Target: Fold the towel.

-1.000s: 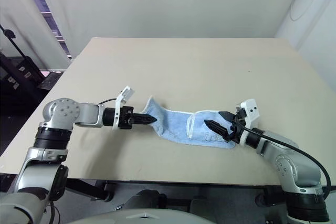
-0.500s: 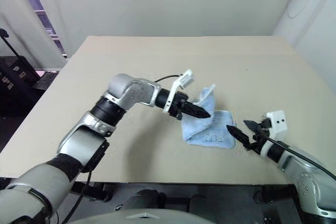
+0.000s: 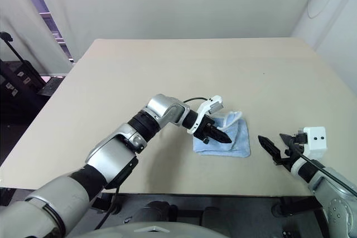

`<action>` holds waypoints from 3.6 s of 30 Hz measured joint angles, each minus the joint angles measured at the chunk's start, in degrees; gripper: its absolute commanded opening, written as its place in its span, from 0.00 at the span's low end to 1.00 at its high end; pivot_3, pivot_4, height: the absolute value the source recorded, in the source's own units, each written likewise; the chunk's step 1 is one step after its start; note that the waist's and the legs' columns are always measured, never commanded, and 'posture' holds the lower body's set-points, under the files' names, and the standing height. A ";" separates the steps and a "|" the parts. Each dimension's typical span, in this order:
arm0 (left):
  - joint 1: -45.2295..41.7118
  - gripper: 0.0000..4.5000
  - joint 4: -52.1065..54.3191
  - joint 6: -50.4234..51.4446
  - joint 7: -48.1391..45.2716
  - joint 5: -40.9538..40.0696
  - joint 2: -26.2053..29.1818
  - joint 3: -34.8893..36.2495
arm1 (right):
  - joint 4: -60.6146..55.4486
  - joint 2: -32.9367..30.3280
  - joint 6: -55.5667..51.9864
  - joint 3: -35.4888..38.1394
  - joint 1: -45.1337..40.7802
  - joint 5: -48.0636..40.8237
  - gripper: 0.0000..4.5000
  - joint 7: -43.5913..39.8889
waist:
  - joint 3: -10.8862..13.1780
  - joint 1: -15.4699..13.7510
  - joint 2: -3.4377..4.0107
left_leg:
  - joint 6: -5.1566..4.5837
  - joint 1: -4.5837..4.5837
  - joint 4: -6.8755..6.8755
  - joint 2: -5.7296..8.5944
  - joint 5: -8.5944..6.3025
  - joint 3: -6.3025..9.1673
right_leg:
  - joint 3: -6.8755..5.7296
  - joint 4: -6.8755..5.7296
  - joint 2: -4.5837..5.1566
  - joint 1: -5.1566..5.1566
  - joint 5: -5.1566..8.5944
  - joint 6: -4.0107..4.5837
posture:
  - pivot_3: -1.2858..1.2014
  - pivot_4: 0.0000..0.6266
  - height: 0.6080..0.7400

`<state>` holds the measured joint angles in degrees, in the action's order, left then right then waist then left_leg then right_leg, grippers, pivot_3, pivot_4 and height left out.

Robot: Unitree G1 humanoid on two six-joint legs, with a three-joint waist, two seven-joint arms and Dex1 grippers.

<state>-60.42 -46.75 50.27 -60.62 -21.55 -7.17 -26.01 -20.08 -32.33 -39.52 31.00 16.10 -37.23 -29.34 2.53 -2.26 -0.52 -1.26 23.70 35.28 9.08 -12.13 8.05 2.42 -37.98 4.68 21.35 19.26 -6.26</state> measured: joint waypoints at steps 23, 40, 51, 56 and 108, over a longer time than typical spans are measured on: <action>5.08 0.54 17.06 -9.96 -0.65 -0.39 8.36 14.48 | -7.89 -1.60 1.21 -0.13 -5.47 -6.53 0.39 -3.13 | -0.10 0.10 0.17 | 0.02 -0.21 0.00 -0.03 0.03 0.01 | 0.01 -0.16 -0.09 -0.11 -0.02 -0.05 | 0.52 0.00 1.00; 21.33 0.01 15.50 -28.42 -0.97 5.95 7.81 10.28 | 10.30 -0.04 8.10 -16.64 -12.52 0.50 0.00 -12.72 | -0.19 -0.05 0.17 | 0.00 -0.22 0.34 0.01 0.02 0.01 | 0.00 -0.16 -0.08 -0.29 -0.08 -0.03 | 0.52 0.00 1.00; 17.46 0.01 -6.07 -40.14 0.97 13.39 4.43 8.93 | 21.25 2.73 14.53 -22.96 -14.77 8.55 0.00 -14.50 | -0.54 0.20 -0.17 | 0.15 -0.82 0.41 -0.01 -0.10 0.05 | -0.02 -0.13 -0.12 -0.98 -0.01 0.11 | 0.52 0.00 1.00; 17.78 0.09 -3.42 -38.81 -1.01 13.34 5.36 9.53 | 18.12 1.24 12.18 -22.26 -13.02 6.98 0.19 -15.76 | -0.54 0.13 -0.14 | 0.15 -0.74 0.41 -0.01 -0.10 0.05 | -0.02 -0.13 -0.11 -0.87 -0.08 -0.02 | 0.52 0.00 1.00; 28.23 1.00 29.67 -24.31 0.11 4.79 18.76 14.93 | 37.43 -9.43 -37.26 -22.01 -31.82 -6.82 0.23 -28.63 | -0.66 1.68 -0.26 | -0.09 -0.27 0.34 -0.05 -0.07 0.04 | -0.01 -0.16 -0.11 -0.30 -0.17 -0.13 | 0.52 0.00 1.00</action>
<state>-32.19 -17.08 25.96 -60.51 -16.76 11.59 -11.08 17.35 -41.76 -76.78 8.99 -15.72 -44.04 -57.98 1.87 -0.57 -0.78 -1.34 23.42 35.61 9.03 -12.21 8.10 2.41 -38.14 4.57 21.04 19.09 -6.39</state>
